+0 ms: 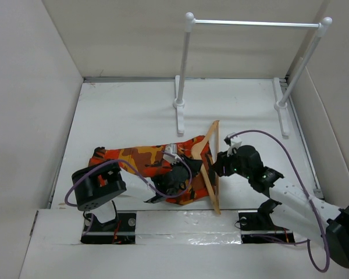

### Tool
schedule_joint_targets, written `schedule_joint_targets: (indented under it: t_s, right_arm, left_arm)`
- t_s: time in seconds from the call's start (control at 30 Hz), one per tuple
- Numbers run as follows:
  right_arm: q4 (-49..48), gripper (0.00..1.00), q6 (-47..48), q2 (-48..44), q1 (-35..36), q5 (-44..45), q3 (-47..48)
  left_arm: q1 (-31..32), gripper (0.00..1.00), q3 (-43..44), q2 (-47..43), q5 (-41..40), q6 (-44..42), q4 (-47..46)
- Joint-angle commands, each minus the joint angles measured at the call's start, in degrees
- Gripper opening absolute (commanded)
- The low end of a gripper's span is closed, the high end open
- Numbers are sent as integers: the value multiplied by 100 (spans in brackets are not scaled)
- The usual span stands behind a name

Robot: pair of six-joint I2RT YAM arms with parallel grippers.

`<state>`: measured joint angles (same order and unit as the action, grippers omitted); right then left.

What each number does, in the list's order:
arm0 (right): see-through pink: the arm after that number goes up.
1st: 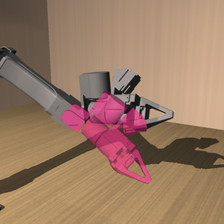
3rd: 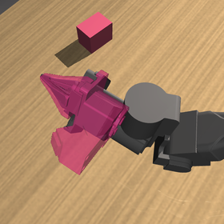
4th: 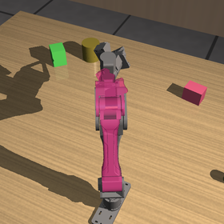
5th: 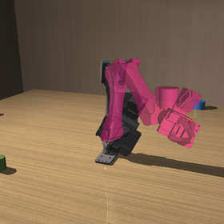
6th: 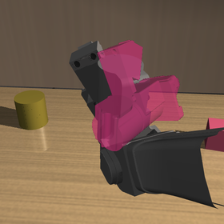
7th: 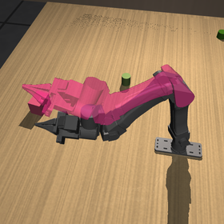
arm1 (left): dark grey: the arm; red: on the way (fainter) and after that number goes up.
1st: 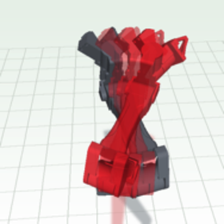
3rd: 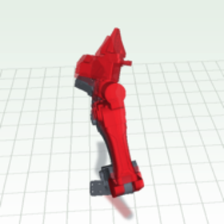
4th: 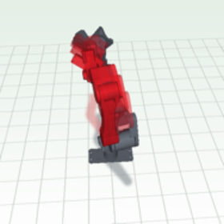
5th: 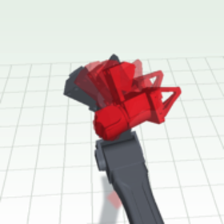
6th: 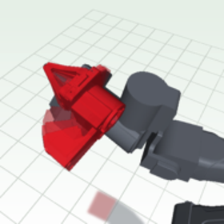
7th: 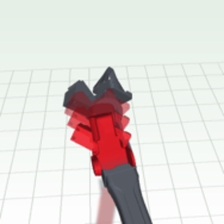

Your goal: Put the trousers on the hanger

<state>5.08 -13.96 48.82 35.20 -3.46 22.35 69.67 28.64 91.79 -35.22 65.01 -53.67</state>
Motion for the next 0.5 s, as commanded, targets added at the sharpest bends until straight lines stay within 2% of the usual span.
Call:
schedule_joint_targets:
  t_s: [0.0,0.07,0.33,0.47]
  right_arm:
    - [-1156,54,-107,338,-48,-435,-90]
    - [-1351,61,-116,645,-48,-576,-134]
    - [-2336,61,-134,1630,-382,-1050,-345]
    - [-2590,65,-186,2078,-382,-928,-424]
  left_arm:
    - [3,0,-43,23,-204,82,-566]
    - [3,0,-43,85,-187,82,-583]
    - [3,0,1,287,-204,55,-557]
    - [3,0,-17,340,-213,64,-557]
